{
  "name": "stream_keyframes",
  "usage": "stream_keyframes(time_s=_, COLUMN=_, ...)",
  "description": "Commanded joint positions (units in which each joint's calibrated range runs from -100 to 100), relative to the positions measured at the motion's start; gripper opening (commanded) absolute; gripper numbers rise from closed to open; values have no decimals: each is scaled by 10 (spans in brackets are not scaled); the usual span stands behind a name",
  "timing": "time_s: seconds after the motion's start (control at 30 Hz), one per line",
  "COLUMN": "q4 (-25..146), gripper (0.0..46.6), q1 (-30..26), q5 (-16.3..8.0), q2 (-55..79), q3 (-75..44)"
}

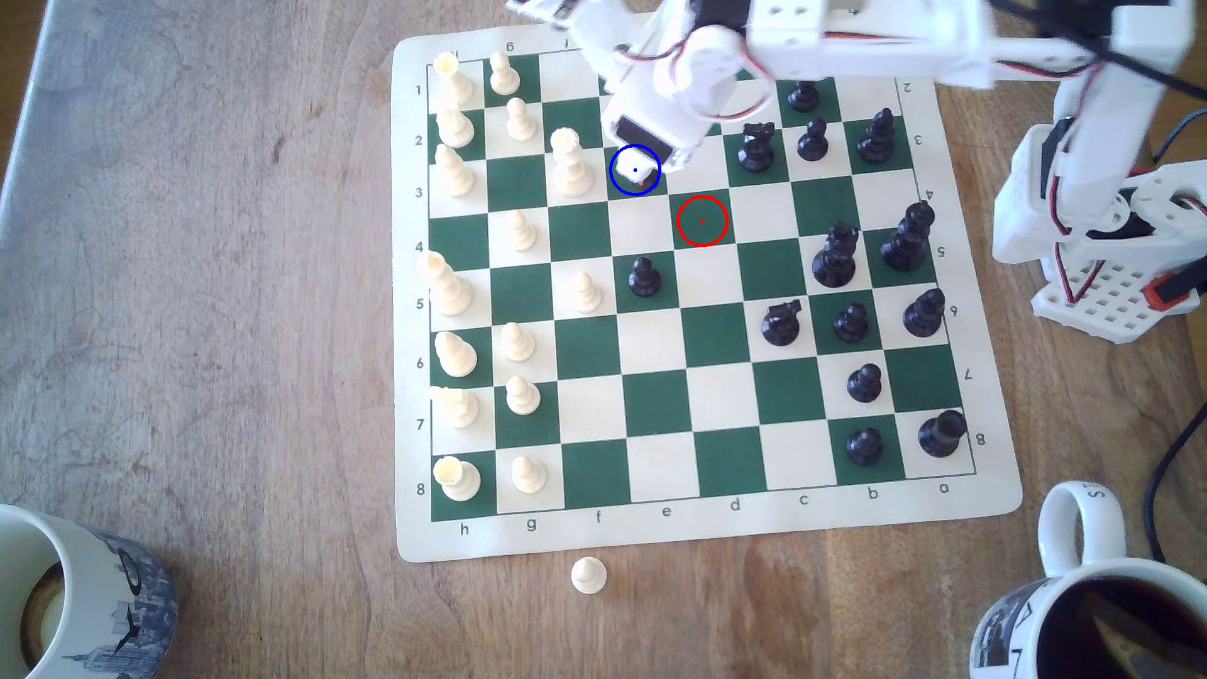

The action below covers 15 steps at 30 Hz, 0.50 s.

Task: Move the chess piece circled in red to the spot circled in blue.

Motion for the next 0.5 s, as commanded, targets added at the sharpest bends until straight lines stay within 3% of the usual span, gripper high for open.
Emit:
stream_keyframes(time_s=0.0, q4=-19, gripper=4, q1=20, q5=3, q2=10, q3=-56)
stream_keyframes(time_s=0.47, q4=-46, gripper=5, q1=31, q5=5, q2=69, q3=-77)
